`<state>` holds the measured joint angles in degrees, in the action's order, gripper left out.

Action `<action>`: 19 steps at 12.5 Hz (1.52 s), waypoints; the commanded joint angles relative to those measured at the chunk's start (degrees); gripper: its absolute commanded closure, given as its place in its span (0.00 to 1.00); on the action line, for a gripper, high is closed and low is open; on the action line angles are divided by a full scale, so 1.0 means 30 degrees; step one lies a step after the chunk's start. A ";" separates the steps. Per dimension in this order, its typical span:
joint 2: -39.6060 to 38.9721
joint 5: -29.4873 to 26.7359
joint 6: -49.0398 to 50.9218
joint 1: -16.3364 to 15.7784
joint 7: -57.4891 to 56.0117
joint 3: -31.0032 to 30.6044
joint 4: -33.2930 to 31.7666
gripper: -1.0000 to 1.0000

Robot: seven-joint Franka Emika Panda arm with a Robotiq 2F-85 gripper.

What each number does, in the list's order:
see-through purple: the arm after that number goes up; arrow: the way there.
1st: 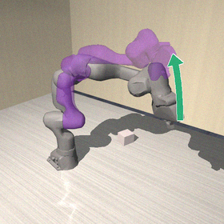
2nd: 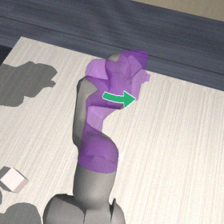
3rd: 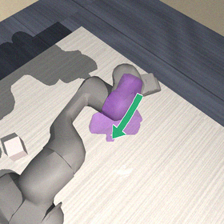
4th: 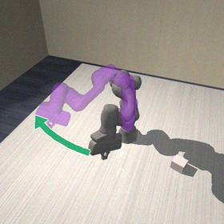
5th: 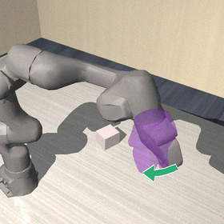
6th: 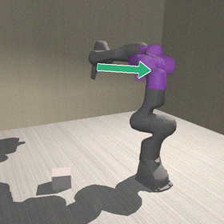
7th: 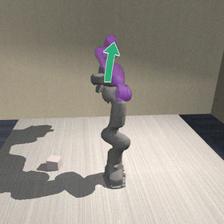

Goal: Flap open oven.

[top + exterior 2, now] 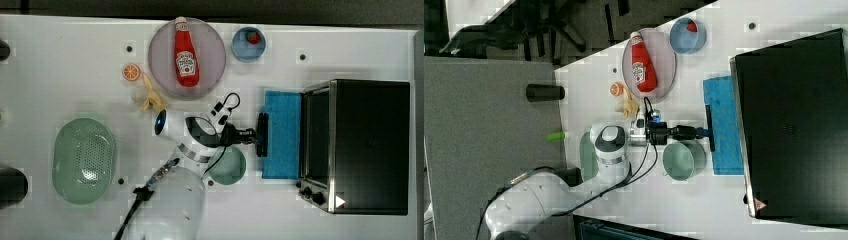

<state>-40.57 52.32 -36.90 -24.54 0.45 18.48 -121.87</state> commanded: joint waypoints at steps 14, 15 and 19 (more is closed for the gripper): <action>0.4754 -0.6888 -0.0178 -0.0417 0.1528 0.0358 0.2149 0.83; 0.5547 -0.7650 -0.0161 -0.0352 0.1529 0.0441 0.2150 0.83; 0.8754 -1.1276 0.0525 -0.0141 0.1529 0.1434 0.2184 0.83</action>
<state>-16.03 20.20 -35.47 -26.56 4.69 20.39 -116.38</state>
